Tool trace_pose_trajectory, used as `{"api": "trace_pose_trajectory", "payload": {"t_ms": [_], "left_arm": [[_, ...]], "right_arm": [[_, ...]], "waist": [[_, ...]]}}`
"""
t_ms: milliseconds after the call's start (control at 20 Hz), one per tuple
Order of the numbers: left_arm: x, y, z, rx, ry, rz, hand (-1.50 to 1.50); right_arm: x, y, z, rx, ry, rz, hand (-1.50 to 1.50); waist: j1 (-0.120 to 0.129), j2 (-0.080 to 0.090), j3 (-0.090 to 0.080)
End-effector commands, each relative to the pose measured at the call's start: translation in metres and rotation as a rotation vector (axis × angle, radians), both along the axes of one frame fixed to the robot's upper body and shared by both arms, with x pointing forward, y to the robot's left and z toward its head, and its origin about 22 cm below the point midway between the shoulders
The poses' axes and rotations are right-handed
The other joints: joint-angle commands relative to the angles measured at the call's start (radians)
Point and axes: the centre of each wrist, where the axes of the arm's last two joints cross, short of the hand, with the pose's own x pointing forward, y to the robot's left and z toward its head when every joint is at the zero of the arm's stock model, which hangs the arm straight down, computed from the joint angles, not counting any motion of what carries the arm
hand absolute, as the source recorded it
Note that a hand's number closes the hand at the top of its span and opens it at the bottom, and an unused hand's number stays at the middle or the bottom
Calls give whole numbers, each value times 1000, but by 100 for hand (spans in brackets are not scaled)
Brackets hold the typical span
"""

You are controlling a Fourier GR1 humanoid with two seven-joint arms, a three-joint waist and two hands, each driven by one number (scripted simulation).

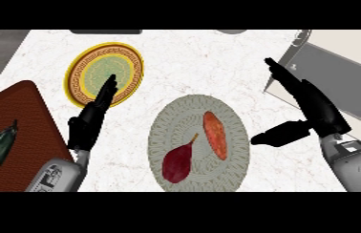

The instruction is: Pick the sweet potato from the placemat and place it in the tiered shelf

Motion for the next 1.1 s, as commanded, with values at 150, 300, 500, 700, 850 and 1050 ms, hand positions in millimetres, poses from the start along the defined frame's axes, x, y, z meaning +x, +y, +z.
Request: {"api": "trace_pose_trajectory", "payload": {"t_ms": [150,300,500,700,850,1050], "left_arm": [[-8,-3,-3,-8,-2,-13,0],[5,-1,3,-5,1,-5,0],[6,-8,10,-9,-1,-14,0],[2,-3,1,-9,-4,9,0],[1,-2,-15,-12,4,-3,0],[-2,11,-1,-7,-9,0,0]], "right_arm": [[-2,34,46,-367,148,113,-150],[-22,59,57,-425,178,124,-150],[-16,82,52,-439,186,124,-150],[-30,89,66,-400,172,107,-150],[-25,84,44,-396,154,93,-150],[-30,91,58,-446,155,73,-150]], "waist": [[11,1,0],[-7,2,1],[-1,5,2],[-5,5,3],[-4,6,3],[-3,5,3]]}}
